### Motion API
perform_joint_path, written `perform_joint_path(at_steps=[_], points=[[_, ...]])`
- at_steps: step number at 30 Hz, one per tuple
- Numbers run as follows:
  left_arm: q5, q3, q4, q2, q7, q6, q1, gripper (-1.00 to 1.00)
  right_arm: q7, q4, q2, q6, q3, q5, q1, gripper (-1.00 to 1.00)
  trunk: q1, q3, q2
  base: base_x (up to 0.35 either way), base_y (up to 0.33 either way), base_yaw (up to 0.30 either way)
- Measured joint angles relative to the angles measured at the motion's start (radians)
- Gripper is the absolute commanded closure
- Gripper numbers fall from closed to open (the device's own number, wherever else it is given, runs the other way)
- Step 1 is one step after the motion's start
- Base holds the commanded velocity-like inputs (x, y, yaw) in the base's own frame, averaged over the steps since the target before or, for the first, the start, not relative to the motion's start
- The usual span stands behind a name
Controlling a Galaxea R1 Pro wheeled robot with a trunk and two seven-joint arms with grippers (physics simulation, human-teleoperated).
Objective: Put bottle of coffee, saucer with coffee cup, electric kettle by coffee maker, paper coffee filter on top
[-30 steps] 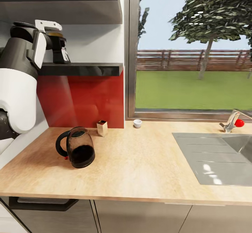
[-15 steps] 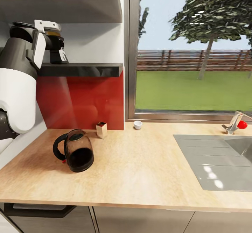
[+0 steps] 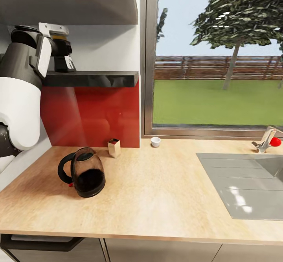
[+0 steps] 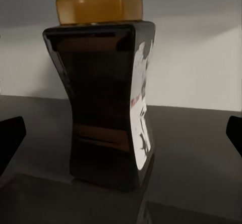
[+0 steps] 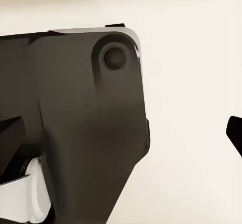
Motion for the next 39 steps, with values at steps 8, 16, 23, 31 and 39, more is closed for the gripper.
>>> perform_joint_path(at_steps=[8,16,23,31,39], points=[[0.0,0.0,0.0,0.0,0.0,0.0,0.0,-1.0,0.0,0.0,-0.001,0.0,0.0,0.0,0.0,-1.0,0.0,0.0,0.0,0.007,0.002,0.0],[0.0,0.001,0.0,0.0,-0.001,0.0,0.011,-1.0,0.0,0.0,-0.001,0.0,0.0,0.0,0.0,-1.0,0.0,0.0,0.0,0.06,0.037,0.0],[0.0,0.002,0.005,0.001,-0.002,0.0,0.014,-1.0,0.0,0.0,-0.001,0.0,0.0,0.0,0.0,-1.0,0.0,0.0,0.0,0.139,0.0,0.0],[-0.002,0.002,0.003,0.005,-0.002,0.0,0.014,-1.0,0.0,0.0,-0.001,0.0,0.0,0.0,0.0,-1.0,0.0,0.0,0.0,0.015,0.0,0.0],[-0.002,0.003,0.005,0.005,-0.002,0.0,0.014,-1.0,0.0,0.0,-0.001,0.0,0.0,0.0,0.0,-1.0,0.0,0.0,0.0,0.042,0.021,0.0]])
